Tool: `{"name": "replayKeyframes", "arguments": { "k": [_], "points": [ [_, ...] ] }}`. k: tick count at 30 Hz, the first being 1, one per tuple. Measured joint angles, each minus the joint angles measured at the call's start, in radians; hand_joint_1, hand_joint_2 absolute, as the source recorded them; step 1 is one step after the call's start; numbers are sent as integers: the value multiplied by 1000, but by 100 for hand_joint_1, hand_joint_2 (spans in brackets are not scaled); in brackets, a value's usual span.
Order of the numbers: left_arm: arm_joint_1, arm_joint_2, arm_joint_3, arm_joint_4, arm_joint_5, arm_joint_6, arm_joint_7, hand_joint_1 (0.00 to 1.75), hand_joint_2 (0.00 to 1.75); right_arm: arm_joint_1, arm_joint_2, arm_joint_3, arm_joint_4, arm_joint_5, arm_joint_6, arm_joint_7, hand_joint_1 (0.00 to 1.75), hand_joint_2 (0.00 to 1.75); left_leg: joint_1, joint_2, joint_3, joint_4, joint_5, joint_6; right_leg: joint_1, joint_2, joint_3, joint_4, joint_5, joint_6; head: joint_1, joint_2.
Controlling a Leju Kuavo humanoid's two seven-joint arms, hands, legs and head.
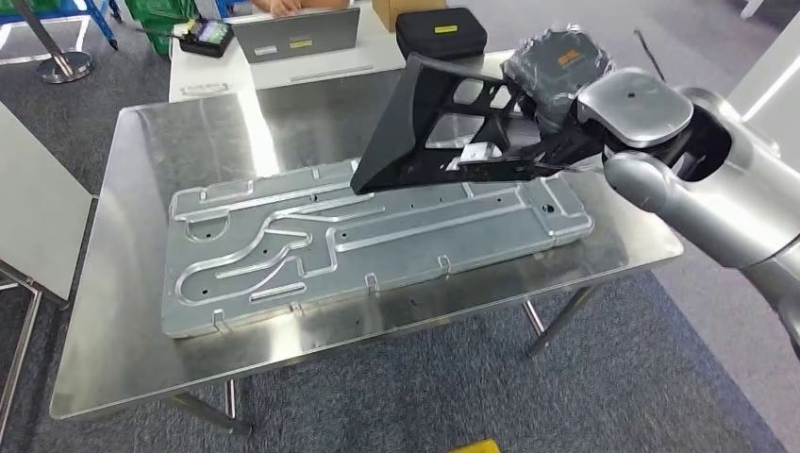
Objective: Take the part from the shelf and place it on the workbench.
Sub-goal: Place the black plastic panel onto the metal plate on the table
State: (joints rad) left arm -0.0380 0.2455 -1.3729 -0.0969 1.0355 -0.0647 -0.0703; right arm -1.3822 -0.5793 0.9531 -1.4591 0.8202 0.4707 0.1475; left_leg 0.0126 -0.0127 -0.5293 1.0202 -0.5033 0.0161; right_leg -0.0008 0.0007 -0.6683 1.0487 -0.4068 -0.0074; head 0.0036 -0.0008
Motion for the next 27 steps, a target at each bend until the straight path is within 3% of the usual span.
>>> {"name": "replayKeyframes", "arguments": {
  "k": [4, 5, 8, 9, 10, 11, 13, 15, 16, 20, 27],
  "points": [
    [-3, -9, -2, 0, -14, 11, -19, 0, 175, -6, 6, 12, 6, 0, 0, 14, 175, 175, -3, 3, 2, 29, -13, -21, -6, 2, 30, -15, -8, -17, 0, 0],
    [-4, -11, -3, -1, -17, 13, -21, 0, 175, -9, 8, 14, 10, -1, -1, 15, 175, 175, -2, 4, -20, 71, -25, -25, -7, 1, 39, -18, -11, -21, 0, 0],
    [-4, -13, -6, -1, -29, 14, -21, 0, 175, -14, 11, 21, 26, -10, -2, 12, 175, 175, -1, 7, -137, 247, -88, -34, -4, 1, 59, -20, -28, -30, 0, 0],
    [-4, -13, -8, -1, -34, 14, -20, 0, 175, -14, 13, 25, 31, -13, -2, 10, 175, 175, -1, 7, -167, 273, -98, -34, -2, 2, 66, -20, -35, -31, 0, 0],
    [-4, -13, -10, -1, -38, 14, -18, 0, 175, -13, 15, 27, 35, -16, -3, 9, 175, 175, -2, 7, -180, 266, -88, -31, 0, 3, 75, -20, -42, -32, 0, 0],
    [-3, -12, -13, -1, -40, 14, -15, 0, 175, -13, 16, 29, 40, -17, -3, 8, 175, 175, -3, 7, -177, 225, -55, -25, 2, 4, 86, -20, -49, -32, 0, 0],
    [-3, -9, -17, -1, -41, 14, -9, 0, 175, -13, 17, 31, 48, -19, -6, 7, 175, 175, -12, 7, -144, 95, 46, -4, 7, 5, 107, -20, -65, -31, 0, 0],
    [-3, -3, -19, -1, -41, 14, -1, 0, 175, -12, 17, 33, 60, -24, -12, 0, 175, 175, -20, 8, -120, 13, 99, 13, 8, 7, 116, -18, -77, -25, 0, 0],
    [-3, -1, -20, -1, -41, 13, 3, 0, 175, -10, 17, 33, 67, -27, -19, -7, 175, 175, -23, 8, -115, 2, 102, 15, 8, 9, 117, -17, -80, -22, 0, 0],
    [-8, 3, -24, -1, -40, 5, 14, 0, 175, 8, 26, 38, 94, -30, -53, -25, 175, 175, -24, 7, -109, -10, 114, 5, 8, 6, 119, -23, -83, -16, 0, 0],
    [-16, 10, -28, -1, -40, -6, 26, 0, 175, 72, 99, 49, 121, -17, -80, -5, 175, 175, -24, 6, -109, -10, 107, 10, 7, 5, 124, -33, -87, -11, 0, 0]
  ]
}}
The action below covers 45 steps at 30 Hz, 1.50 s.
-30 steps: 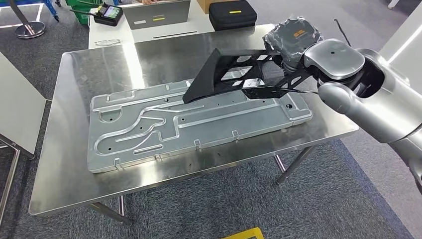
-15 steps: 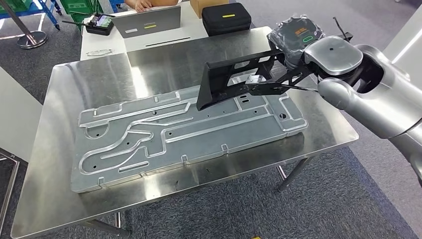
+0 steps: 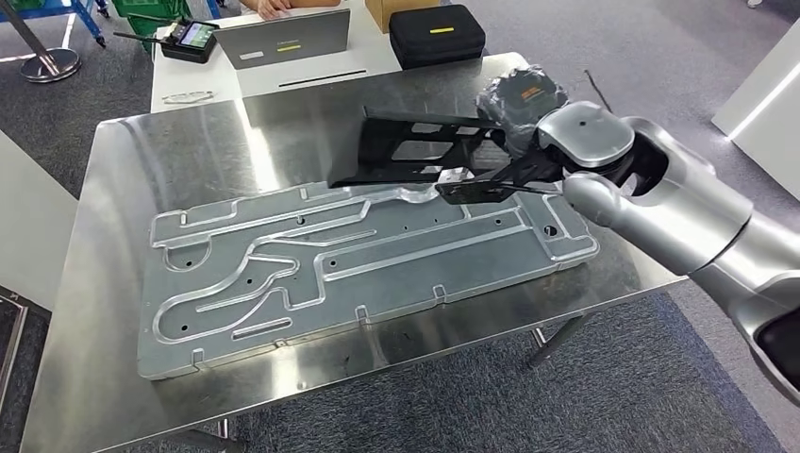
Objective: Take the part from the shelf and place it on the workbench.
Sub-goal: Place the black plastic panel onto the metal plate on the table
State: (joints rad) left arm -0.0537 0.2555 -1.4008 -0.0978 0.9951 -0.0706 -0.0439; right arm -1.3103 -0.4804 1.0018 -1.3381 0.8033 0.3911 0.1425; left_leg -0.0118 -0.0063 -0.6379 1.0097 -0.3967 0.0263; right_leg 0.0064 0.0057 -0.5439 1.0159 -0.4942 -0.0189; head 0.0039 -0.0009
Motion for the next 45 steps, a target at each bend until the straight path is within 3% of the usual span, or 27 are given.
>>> {"name": "replayKeyframes", "arguments": {
  "k": [5, 11, 41, 45],
  "points": [
    [-3, 5, 0, 0, 10, -11, 6, 0, 175, 45, 66, 0, 27, 17, -15, 13, 175, 175, 0, 0, 1, 0, 0, 1, 0, -1, 1, -1, 0, 1, 0, 0],
    [-2, 11, 0, 0, 12, -16, 12, 0, 175, 88, 98, 0, 59, 23, -29, 12, 175, 175, 0, -1, 2, 0, 0, 2, 0, -2, 3, -1, 0, 1, 0, 0],
    [-2, 11, 0, -6, 24, -13, 13, 0, 175, 146, 114, 0, 134, 55, -36, -4, 175, 175, 1, -1, 2, 0, 0, 2, 0, -3, 3, 0, 0, 1, 0, 0],
    [-2, 11, 0, -6, 27, -16, 13, 0, 175, 147, 114, 0, 134, 58, -36, -7, 0, 0, 1, -1, 2, 0, 0, 2, 0, -3, 3, 0, 0, 1, 0, 0]
  ]
}}
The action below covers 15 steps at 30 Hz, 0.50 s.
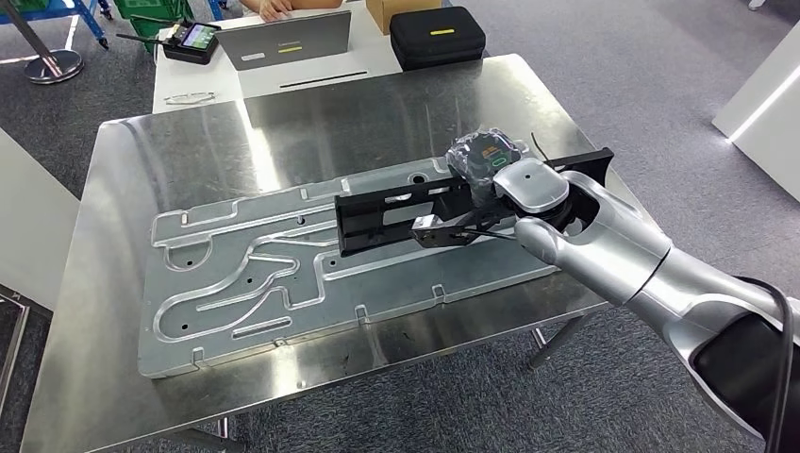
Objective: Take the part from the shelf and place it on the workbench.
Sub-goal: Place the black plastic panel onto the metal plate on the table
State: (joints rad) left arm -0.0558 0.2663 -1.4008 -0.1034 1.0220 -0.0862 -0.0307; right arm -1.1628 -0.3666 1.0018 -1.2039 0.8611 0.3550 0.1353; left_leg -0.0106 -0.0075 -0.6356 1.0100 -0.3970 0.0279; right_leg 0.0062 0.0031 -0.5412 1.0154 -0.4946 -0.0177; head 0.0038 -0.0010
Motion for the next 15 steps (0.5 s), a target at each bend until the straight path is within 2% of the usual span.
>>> {"name": "replayKeyframes", "arguments": {
  "k": [10, 14, 15],
  "points": [
    [0, -5, 0, 0, 13, 0, 19, 0, 175, 4, 9, 0, -3, 11, 14, 6, 0, 0, 0, 0, 1, 0, 0, 0, 0, 0, 0, 0, 0, 0, 0, 0],
    [1, -6, 0, 0, 15, -3, 20, 0, 0, 4, 5, 0, -2, 15, 11, 0, 0, 0, 0, 1, 1, 0, 0, 0, 0, 1, 1, 0, 0, 0, 0, 0],
    [1, -6, 0, 0, 15, -3, 20, 0, 0, 4, 4, 0, -2, 15, 10, -1, 0, 0, 0, 1, 1, 0, 0, 0, 0, 1, 1, 0, 0, 0, 0, 0]
  ]
}}
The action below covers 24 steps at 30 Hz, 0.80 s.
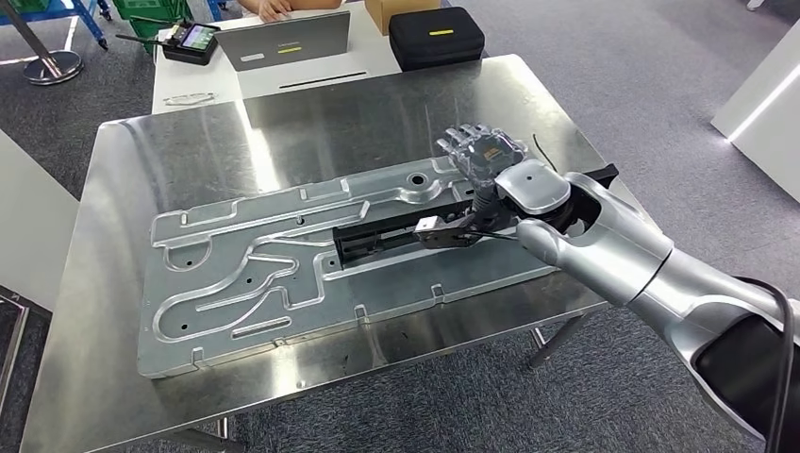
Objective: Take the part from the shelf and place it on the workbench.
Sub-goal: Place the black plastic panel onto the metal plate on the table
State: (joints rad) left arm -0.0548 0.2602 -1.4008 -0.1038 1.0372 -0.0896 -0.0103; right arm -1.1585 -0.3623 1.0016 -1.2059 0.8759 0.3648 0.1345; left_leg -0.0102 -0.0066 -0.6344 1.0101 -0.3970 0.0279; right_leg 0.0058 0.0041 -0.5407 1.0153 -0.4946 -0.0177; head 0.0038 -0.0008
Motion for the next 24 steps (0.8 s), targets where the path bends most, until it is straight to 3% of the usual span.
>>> {"name": "replayKeyframes", "arguments": {
  "k": [24],
  "points": [
    [2, -3, 0, 0, 11, 0, -25, 0, 0, 37, -52, -16, 5, 26, -17, 4, 0, 0, 1, 0, 0, 0, 0, 0, -1, 0, 1, 0, 0, 0, 0, 0]
  ]
}}
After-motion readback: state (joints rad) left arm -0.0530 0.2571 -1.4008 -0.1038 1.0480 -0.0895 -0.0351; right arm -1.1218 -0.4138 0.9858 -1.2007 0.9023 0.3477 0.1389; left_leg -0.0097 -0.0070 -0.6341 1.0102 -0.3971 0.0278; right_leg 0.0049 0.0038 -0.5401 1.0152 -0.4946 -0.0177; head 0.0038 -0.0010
